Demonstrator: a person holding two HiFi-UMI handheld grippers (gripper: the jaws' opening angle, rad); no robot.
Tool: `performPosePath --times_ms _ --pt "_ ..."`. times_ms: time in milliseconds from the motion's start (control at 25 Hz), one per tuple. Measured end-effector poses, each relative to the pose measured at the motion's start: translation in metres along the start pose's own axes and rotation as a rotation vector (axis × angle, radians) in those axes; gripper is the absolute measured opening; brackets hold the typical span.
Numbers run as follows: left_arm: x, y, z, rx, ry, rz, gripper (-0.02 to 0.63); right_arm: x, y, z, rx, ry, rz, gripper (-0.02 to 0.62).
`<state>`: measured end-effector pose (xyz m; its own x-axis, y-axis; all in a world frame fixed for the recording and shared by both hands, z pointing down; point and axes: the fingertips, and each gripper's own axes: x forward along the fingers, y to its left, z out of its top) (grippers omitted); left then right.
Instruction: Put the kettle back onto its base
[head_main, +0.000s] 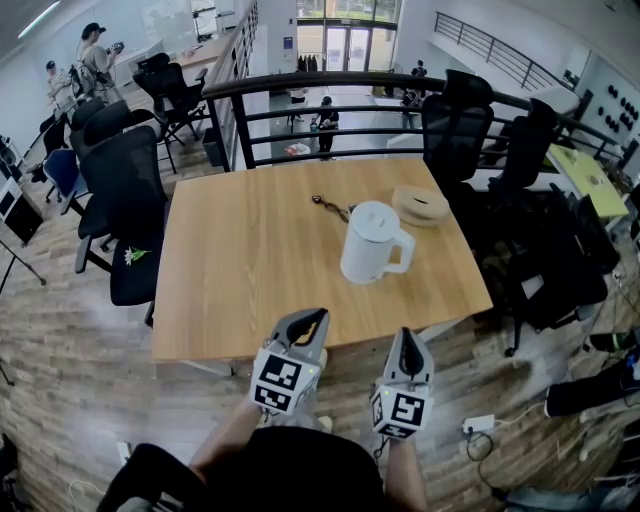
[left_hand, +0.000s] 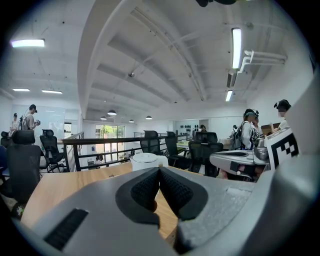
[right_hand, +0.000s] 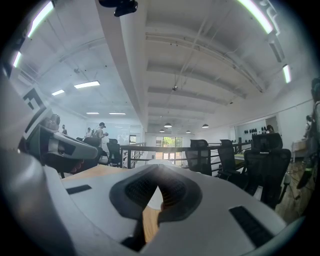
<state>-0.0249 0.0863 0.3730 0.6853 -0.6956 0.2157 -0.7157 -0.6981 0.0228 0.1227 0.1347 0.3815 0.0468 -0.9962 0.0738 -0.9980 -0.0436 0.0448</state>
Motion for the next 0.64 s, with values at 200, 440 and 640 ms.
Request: performPosePath --times_ms 200,440,640 --pt "-0.0002 0.0014 -0.001 -0.003 0.0 -0.001 0.003 0.0008 0.001 -0.002 0.0 0.009 0.002 -0.002" --pt "0.0022 0.0016 -0.0013 -0.001 0.002 -0.002 0.003 0.0027 -0.0019 -0.0013 -0.01 -0.007 -0.006 -0.002" --pt "0.0023 0.003 -0.0015 -0.004 0.002 -0.002 0.003 0.004 -0.0017 -0.0052 -0.01 -0.007 -0.004 -0.002"
